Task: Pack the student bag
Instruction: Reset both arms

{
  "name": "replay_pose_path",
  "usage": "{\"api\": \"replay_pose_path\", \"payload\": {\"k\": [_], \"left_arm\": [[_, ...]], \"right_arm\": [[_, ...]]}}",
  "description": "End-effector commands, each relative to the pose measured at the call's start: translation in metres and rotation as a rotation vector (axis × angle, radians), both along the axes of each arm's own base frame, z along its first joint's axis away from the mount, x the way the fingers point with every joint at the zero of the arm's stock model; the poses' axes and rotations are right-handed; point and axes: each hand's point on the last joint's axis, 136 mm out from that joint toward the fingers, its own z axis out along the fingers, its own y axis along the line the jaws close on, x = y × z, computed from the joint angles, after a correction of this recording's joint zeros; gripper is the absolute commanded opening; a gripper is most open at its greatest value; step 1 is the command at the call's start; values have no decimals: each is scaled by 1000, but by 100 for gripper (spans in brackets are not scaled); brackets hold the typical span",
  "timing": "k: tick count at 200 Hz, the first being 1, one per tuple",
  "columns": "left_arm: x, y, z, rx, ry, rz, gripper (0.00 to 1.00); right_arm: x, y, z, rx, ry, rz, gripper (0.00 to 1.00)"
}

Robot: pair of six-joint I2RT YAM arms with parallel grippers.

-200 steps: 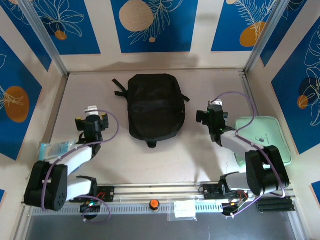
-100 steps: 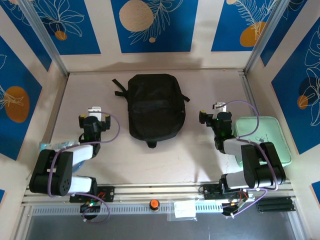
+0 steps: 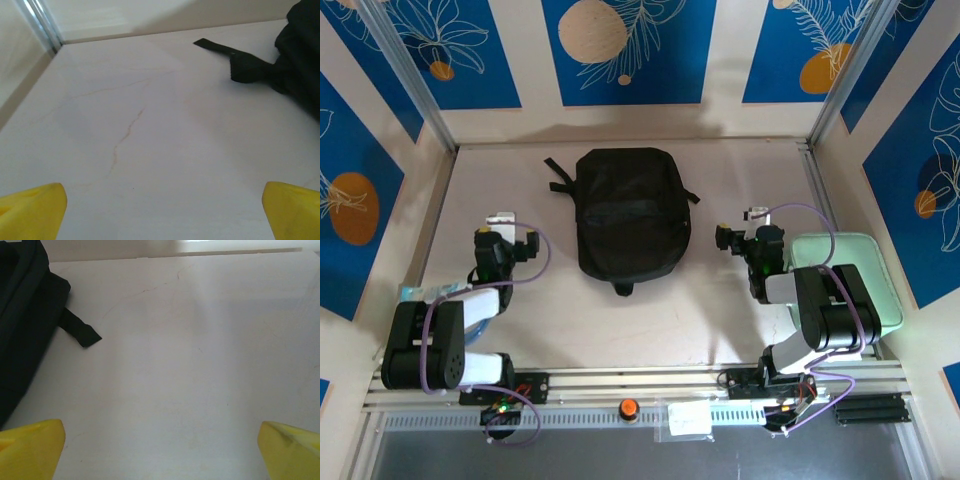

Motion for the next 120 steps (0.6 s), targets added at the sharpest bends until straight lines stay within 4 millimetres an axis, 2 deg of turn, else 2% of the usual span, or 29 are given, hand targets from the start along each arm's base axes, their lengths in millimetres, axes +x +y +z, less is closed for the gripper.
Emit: {"api": "replay_pose_path", "payload": {"k": [1, 31, 60, 99, 120], "left_arm": [[4, -14, 8, -119, -52, -62, 99], [12, -13, 7, -112, -67, -55, 100], [14, -19, -4, -101, -67, -85, 100], [16, -19, -17, -37, -67, -37, 100], [14, -15, -16, -19, -76, 5, 100]], "right_arm": [[9, 0, 13, 17, -42, 5, 99], [9, 0, 13, 20, -37, 3, 99], [9, 0, 13, 21, -33, 4, 99], [10, 0, 13, 22, -33, 4, 99], [10, -1, 12, 25, -29, 4, 99]]}}
